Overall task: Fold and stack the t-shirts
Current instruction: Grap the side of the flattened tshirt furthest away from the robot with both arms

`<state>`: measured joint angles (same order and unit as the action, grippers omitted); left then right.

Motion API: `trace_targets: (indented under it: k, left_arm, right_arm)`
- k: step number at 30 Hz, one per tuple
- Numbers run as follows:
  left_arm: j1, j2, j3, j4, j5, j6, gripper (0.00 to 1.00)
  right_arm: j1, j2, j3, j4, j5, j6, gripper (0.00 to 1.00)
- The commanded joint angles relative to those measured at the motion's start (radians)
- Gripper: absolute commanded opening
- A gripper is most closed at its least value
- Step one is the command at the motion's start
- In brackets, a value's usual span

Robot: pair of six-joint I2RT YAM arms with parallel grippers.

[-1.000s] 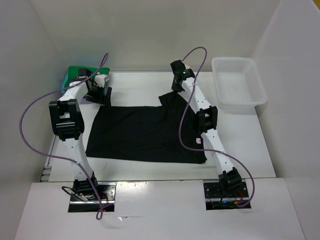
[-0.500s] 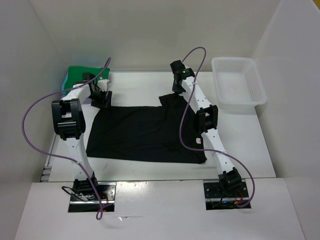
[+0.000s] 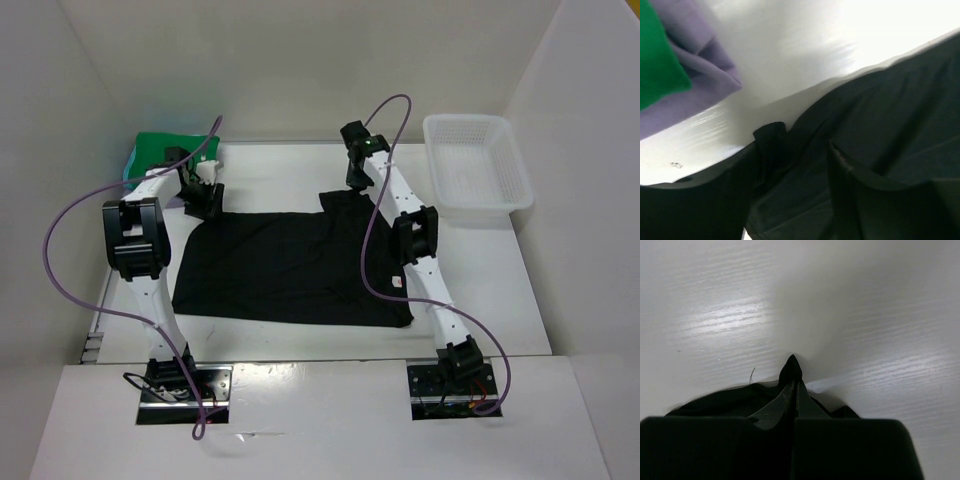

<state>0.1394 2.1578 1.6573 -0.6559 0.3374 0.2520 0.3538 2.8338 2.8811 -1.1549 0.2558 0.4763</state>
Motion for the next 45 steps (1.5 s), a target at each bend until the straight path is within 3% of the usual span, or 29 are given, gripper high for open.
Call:
trace_targets:
  k: [1,5,8,16,20,22,25,31,36,40,45]
  left_arm:
    - [0.031,-0.052,-0.014,-0.025,0.070,-0.010,0.67]
    - [0.057,-0.073,-0.005,0.001,0.092,-0.030,0.66]
    - [0.077,-0.073,-0.016,0.033,0.064,-0.053,0.55]
    - [0.114,-0.055,-0.039,0.078,0.084,-0.097,0.42]
    - [0.114,-0.024,-0.017,0.050,0.138,-0.074,0.42]
    - [0.100,-0.009,-0.007,0.039,0.138,-0.074,0.49]
    - [0.089,-0.009,-0.016,0.090,0.080,-0.086,0.50]
    - [0.080,0.036,0.009,0.099,0.020,-0.085,0.29]
    - [0.060,0.034,-0.004,0.099,0.034,-0.041,0.00]
    - [0.060,-0.038,-0.042,0.075,0.028,0.036,0.00]
    - [0.060,-0.202,-0.154,0.096,0.005,0.148,0.00]
  right_arm:
    - [0.011,-0.114,-0.040,-0.032,0.034,-0.016,0.00]
    - [0.011,-0.114,-0.051,-0.032,0.034,-0.016,0.00]
    - [0.020,-0.114,-0.051,-0.032,0.034,-0.016,0.00]
    - [0.020,-0.123,-0.069,-0.023,0.034,-0.025,0.00]
    - [0.020,-0.123,-0.078,-0.023,0.034,-0.025,0.00]
    - [0.020,-0.132,-0.079,-0.023,0.034,-0.025,0.00]
    - [0.020,-0.132,-0.088,-0.023,0.034,-0.025,0.00]
    - [0.020,-0.142,-0.097,-0.023,0.043,-0.025,0.00]
    - [0.020,-0.151,-0.118,-0.023,0.031,-0.025,0.00]
    - [0.020,-0.233,-0.267,-0.023,0.020,-0.025,0.00]
    - [0.043,-0.460,-0.477,0.049,0.020,-0.034,0.00]
